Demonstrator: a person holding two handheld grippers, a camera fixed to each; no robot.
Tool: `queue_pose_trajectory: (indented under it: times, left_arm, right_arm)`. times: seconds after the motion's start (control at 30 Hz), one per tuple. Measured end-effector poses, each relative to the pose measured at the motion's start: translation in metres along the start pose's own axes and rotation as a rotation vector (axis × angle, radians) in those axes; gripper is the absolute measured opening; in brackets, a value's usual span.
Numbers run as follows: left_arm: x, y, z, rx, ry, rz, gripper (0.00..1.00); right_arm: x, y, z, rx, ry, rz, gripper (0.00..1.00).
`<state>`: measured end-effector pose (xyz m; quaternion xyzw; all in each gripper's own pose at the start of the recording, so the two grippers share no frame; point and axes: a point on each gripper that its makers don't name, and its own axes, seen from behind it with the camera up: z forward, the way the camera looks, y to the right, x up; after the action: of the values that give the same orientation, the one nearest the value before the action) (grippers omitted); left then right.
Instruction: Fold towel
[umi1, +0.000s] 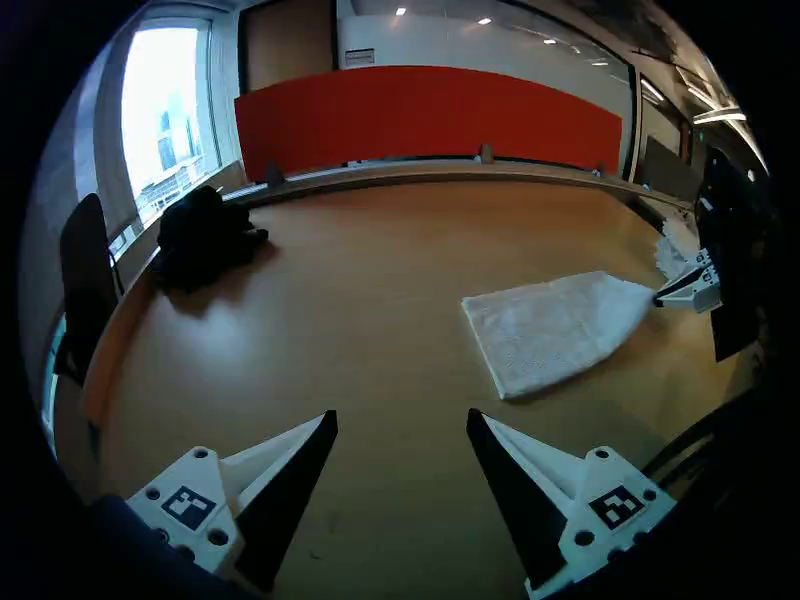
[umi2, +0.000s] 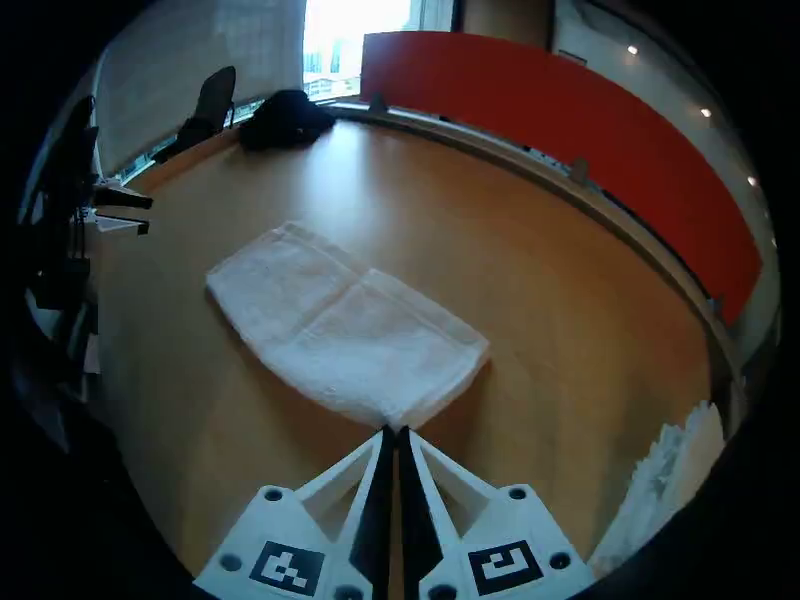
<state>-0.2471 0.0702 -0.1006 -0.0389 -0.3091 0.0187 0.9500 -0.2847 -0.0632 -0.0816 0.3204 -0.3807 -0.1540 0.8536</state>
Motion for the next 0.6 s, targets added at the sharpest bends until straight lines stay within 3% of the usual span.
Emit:
queue_pose_trajectory:
  times: [0.37,0.6]
  left_arm:
    - [0.003,-0.003,-0.007,0.010,0.016,-0.014,0.96]
    - [0.001,-0.003,-0.011,0.015,0.016,-0.023,0.96]
  right_arm:
    - [0.023,0.008,-0.023,-0.025,0.041,-0.024,0.03]
    - [0.042,0.004,-0.025,-0.019,0.060,-0.064,0.03]
